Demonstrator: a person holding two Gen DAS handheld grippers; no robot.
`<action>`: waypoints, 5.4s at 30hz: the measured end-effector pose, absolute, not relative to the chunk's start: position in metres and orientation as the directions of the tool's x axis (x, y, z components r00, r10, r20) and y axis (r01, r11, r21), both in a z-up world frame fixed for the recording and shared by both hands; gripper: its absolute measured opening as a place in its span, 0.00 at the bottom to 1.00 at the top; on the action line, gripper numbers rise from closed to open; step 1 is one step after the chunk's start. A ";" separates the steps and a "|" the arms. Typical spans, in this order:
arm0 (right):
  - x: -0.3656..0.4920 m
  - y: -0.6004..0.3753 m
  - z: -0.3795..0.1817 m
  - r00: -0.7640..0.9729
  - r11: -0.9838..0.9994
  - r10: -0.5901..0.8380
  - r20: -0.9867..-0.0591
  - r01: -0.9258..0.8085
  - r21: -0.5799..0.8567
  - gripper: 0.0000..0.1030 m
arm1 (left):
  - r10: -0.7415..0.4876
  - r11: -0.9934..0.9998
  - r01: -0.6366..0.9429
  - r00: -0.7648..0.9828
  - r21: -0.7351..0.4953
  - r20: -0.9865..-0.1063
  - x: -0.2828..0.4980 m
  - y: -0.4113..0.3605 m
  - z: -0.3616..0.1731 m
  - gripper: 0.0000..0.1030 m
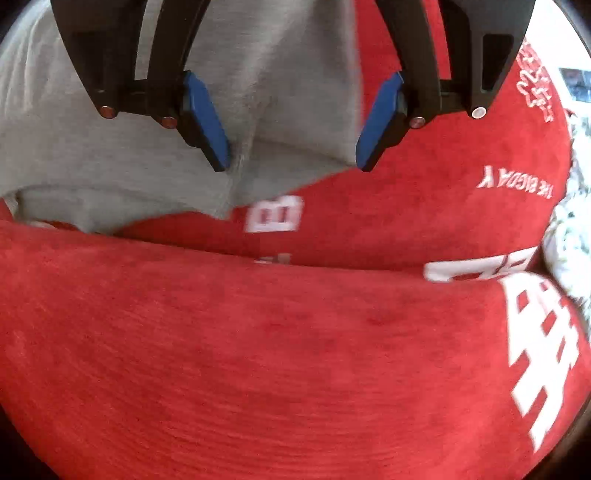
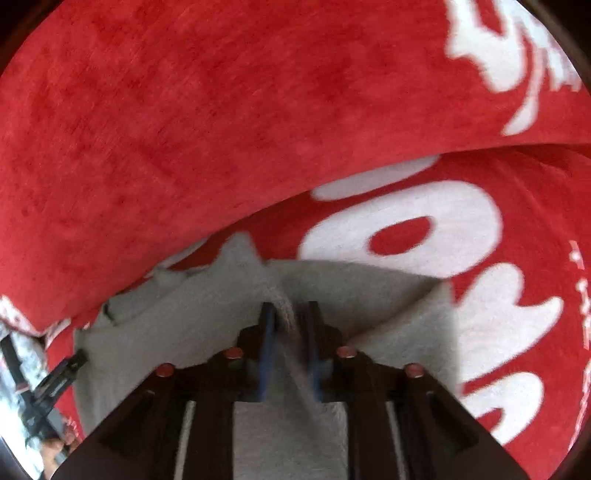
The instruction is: Fold small clothes
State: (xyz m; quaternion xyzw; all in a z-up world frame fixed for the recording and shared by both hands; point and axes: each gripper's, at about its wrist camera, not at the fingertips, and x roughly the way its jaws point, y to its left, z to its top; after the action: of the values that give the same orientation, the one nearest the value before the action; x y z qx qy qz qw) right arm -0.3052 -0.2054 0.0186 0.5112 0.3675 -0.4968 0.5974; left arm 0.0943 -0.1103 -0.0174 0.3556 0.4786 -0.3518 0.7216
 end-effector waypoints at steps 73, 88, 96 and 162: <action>-0.325 -0.116 0.039 0.338 0.065 -0.079 -0.938 0.941 0.333 0.14 | -0.158 0.505 0.861 0.013 -0.070 -0.987 0.081 -0.052 -0.016 0.10; -0.370 -0.129 0.041 0.334 -0.076 -0.072 -0.940 0.938 0.339 0.09 | -0.075 0.503 0.864 0.033 -0.009 -0.997 0.074 -0.050 -0.004 0.10; -0.344 -0.108 0.057 0.377 -0.032 -0.032 -0.925 0.925 0.378 0.09 | -0.043 0.494 0.870 0.038 0.012 -0.998 0.057 -0.046 0.009 0.10; -0.168 0.081 -0.031 0.845 -0.520 -0.116 -0.522 0.396 0.756 0.67 | -0.058 0.433 0.874 -0.217 -0.221 -0.974 0.157 0.023 -0.017 0.98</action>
State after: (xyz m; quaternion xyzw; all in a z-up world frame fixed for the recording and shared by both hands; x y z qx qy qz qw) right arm -0.1684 0.0805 -0.0312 0.8305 0.0844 -0.2654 0.4824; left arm 0.1567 0.0233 -0.0167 0.3134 0.6509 -0.4302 0.5414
